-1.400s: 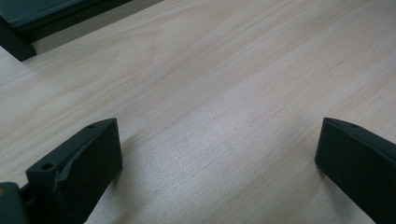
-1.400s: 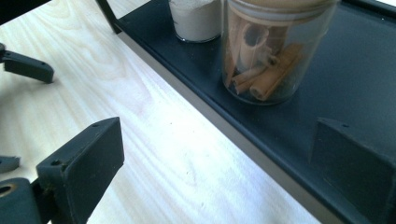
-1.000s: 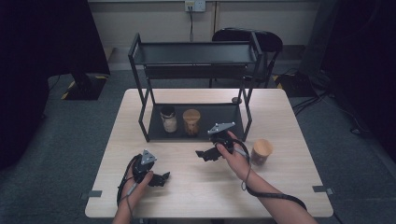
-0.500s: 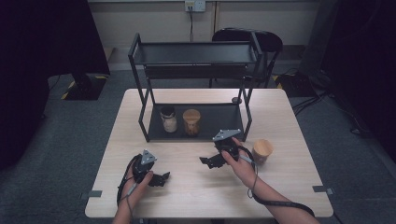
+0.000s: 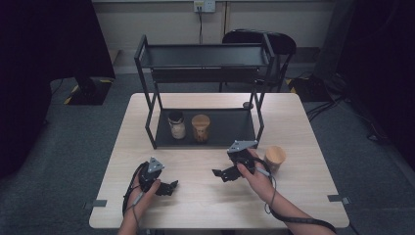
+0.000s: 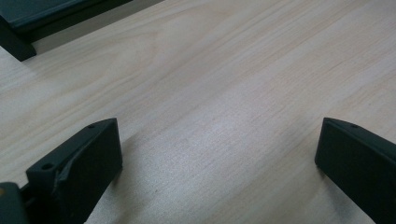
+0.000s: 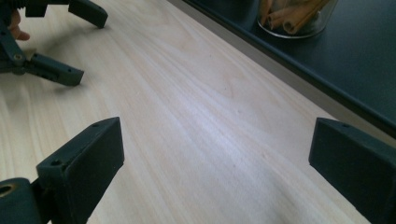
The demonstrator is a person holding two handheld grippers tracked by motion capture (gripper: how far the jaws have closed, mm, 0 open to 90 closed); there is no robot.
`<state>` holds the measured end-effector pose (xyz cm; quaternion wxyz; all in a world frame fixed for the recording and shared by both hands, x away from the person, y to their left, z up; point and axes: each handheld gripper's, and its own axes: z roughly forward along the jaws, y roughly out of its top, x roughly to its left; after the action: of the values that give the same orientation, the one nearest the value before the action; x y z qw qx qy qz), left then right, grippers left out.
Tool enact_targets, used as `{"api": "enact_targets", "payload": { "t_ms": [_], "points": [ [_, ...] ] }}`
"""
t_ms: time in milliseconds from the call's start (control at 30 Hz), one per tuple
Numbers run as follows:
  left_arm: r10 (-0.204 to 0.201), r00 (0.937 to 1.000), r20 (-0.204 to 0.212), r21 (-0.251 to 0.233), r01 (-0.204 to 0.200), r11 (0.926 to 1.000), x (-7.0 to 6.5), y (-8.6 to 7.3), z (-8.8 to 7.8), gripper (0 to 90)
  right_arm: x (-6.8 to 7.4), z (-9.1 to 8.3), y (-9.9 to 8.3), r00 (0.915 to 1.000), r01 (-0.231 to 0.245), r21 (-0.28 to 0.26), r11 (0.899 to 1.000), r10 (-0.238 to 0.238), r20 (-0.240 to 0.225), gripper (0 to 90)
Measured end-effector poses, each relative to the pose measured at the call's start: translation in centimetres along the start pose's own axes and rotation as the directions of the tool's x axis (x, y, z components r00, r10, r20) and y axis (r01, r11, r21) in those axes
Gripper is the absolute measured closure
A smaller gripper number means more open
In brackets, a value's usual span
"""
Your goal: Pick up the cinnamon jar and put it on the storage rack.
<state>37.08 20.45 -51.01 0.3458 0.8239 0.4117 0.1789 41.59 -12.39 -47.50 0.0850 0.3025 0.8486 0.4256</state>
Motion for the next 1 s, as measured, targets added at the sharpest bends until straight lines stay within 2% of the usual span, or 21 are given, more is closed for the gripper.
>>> {"api": "enact_targets", "payload": {
  "t_ms": [467,600,1000],
  "points": [
    [0.0,1.0,0.0,0.0,0.0,1.0,0.0,0.0,0.0,0.1,-0.5,-1.9,-2.0,0.9991,-0.026,-0.019,0.999,0.025,-0.033,2.0],
    [-0.002,1.0,0.0,0.0,0.002,1.0,0.0,0.0,0.0,0.2,-0.4,-2.3,-2.4,0.9996,0.001,-0.01,1.0,-0.002,-0.027,2.0],
    [0.0,1.0,0.0,0.0,0.0,1.0,0.0,0.0,0.0,0.2,-0.7,-3.6,-3.4,0.9965,-0.009,0.001,1.0,0.009,-0.084,2.0]
  ]
}}
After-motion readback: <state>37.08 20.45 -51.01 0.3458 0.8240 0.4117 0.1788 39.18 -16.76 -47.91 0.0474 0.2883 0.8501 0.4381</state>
